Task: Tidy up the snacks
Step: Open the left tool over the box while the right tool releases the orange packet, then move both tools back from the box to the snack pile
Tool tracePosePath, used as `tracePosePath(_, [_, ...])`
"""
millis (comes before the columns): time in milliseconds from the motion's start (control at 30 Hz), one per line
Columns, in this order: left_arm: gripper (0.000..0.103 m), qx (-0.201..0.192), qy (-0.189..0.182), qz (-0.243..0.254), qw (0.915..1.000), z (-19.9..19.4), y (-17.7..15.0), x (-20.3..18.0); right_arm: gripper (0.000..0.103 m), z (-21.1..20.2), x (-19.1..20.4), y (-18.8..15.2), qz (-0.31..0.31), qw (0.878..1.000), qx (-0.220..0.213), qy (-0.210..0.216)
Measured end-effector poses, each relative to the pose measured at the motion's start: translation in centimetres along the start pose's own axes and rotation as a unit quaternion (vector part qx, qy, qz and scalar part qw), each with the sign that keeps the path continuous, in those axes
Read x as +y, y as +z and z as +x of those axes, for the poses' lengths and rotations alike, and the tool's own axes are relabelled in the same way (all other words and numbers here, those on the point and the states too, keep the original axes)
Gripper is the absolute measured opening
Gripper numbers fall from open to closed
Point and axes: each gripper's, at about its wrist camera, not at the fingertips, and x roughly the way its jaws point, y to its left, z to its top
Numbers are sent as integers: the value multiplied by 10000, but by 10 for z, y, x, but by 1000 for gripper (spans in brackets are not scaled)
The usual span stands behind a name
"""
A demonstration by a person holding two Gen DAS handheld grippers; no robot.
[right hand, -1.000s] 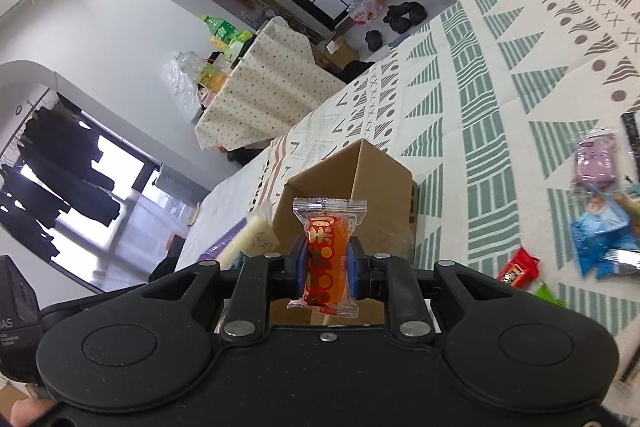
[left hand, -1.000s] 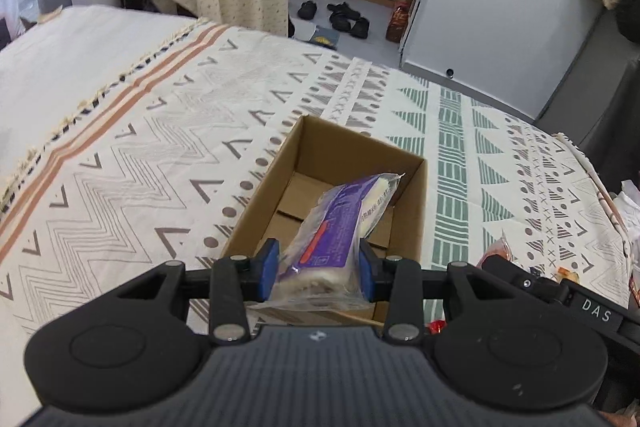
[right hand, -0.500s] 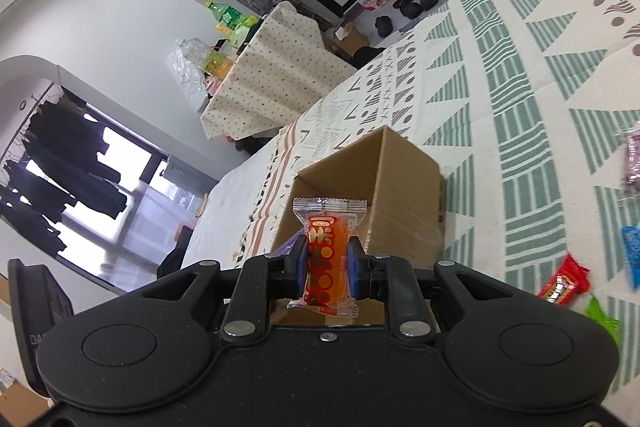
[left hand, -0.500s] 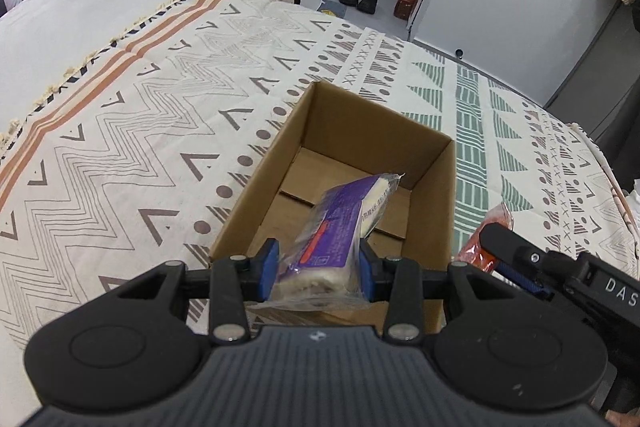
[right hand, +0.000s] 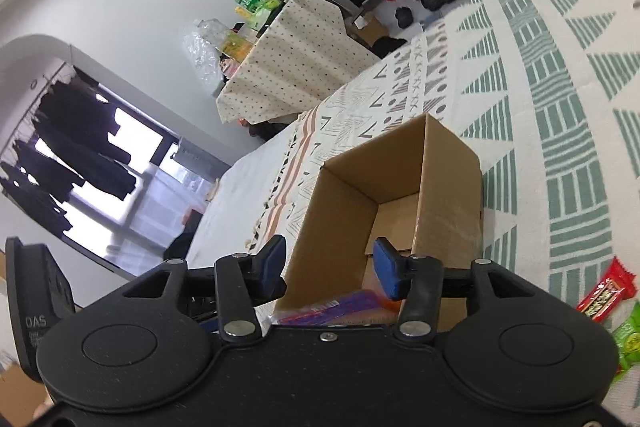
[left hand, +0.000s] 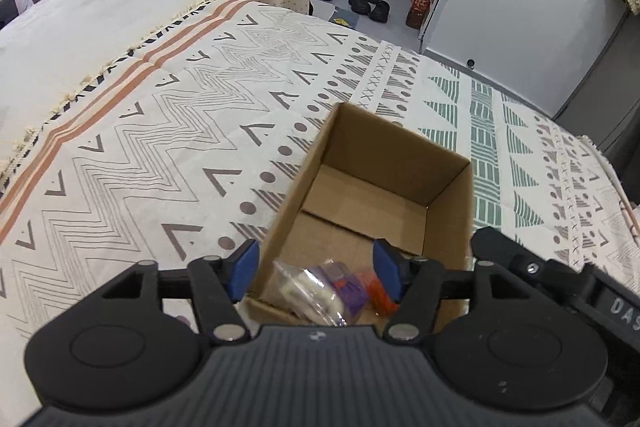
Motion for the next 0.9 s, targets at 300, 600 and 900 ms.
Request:
tracePosePath(300, [89, 120, 124, 369, 9992, -17, -16, -17, 65, -41, 6, 1, 125, 9987, -227, -436])
tracePosePath(600, [93, 242, 221, 346, 9989, -27, -39, -39, 78, -81, 0, 2, -67, 9919, -382, -1211])
tracePosePath(900, [103, 108, 113, 379, 9992, -48, -54, -69, 97, -117, 3, 6, -554, 9848, -388, -1602])
